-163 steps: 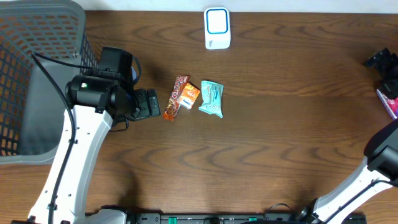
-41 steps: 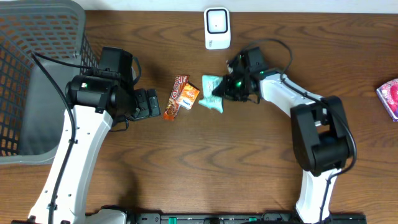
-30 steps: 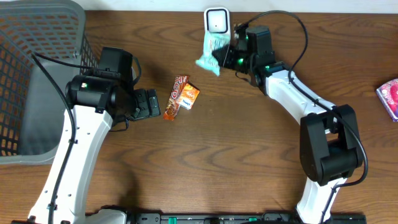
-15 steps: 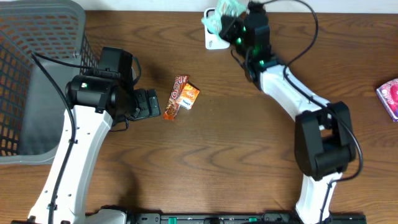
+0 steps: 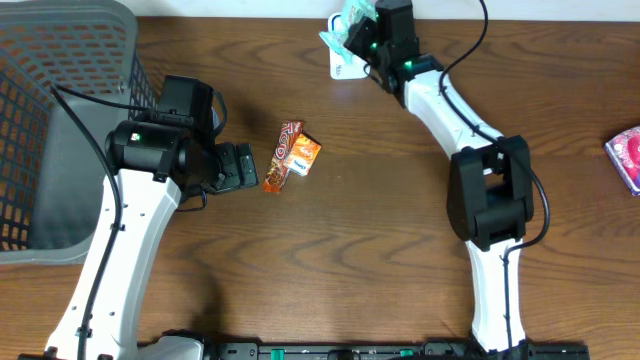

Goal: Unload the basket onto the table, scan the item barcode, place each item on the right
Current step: 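Lift the wipes and hold them in front of the scanner, then carry the wipes right and release them at the table edge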

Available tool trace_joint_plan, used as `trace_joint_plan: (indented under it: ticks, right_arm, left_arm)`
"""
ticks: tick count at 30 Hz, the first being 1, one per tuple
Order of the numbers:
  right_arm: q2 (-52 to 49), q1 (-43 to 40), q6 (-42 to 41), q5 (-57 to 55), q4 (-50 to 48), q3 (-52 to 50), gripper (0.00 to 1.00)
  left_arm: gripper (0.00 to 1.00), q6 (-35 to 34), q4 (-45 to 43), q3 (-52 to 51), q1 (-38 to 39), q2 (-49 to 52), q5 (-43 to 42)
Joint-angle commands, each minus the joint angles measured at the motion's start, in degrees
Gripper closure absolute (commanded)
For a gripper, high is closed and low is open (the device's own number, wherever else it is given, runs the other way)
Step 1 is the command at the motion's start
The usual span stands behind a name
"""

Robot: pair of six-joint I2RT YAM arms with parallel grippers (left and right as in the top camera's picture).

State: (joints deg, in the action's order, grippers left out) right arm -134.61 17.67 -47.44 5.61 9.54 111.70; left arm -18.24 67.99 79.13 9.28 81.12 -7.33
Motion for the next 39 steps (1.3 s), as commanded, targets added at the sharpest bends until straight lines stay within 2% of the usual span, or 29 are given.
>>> trace_joint_plan:
  ticks: [1, 5, 6, 10, 15, 18, 19, 21, 22, 23, 30, 39]
  right_arm:
    - [2.95, -3.69, 4.33, 0.94, 3.67, 4.04, 0.99]
    - [6.34, -8.68, 6.47, -0.52, 12.52, 4.57, 0.99]
    - [8.37, -11.98, 8.52, -3.17, 18.18, 4.57, 0.99]
    - [11.45, -19.82, 17.22, -10.4, 29.62, 4.55, 0.99]
    - [11.67, -29.22, 28.55, -15.5, 39.12, 4.5, 0.99]
    - [11.67, -34.29, 28.89, -24.61, 43.06, 4.42, 0.99]
    - [11.65, -35.93, 28.89, -26.56, 43.95, 4.42, 0.89]
    - [11.67, -38.82, 28.89, -25.9, 45.31, 4.42, 0.3]
    - [11.67, -40.0, 28.98, -24.37, 45.83, 4.42, 0.12]
    - [11.65, -41.27, 29.75, -21.66, 46.47, 4.42, 0.01]
    - [11.65, -44.35, 31.04, -0.48, 47.78, 3.39, 0.01]
    - [11.65, -36.39, 33.42, 21.09, 48.63, -4.07, 0.03]
  left_arm:
    - [0.02, -0.72, 0.28, 0.15, 0.07, 0.22, 0.35]
    - [0.02, -0.74, 0.28, 0.15, 0.07, 0.22, 0.35]
    - [0.02, -0.74, 0.28, 0.15, 0.07, 0.22, 0.35]
    - [0.02, -0.74, 0.28, 0.15, 0.07, 0.22, 0.35]
    - [0.02, -0.74, 0.28, 0.15, 0.07, 0.22, 0.35]
    - [0.02, -0.72, 0.28, 0.15, 0.04, 0.22, 0.35]
    - [0.02, -0.74, 0.28, 0.15, 0.04, 0.22, 0.35]
    - [0.02, -0.72, 0.28, 0.15, 0.04, 0.22, 0.35]
    - [0.02, -0.74, 0.28, 0.15, 0.07, 0.22, 0.35]
    - [0.02, -0.74, 0.28, 0.15, 0.07, 0.22, 0.35]
    - [0.02, -0.74, 0.28, 0.15, 0.04, 0.22, 0.35]
    - [0.02, -0.72, 0.28, 0.15, 0.07, 0.22, 0.35]
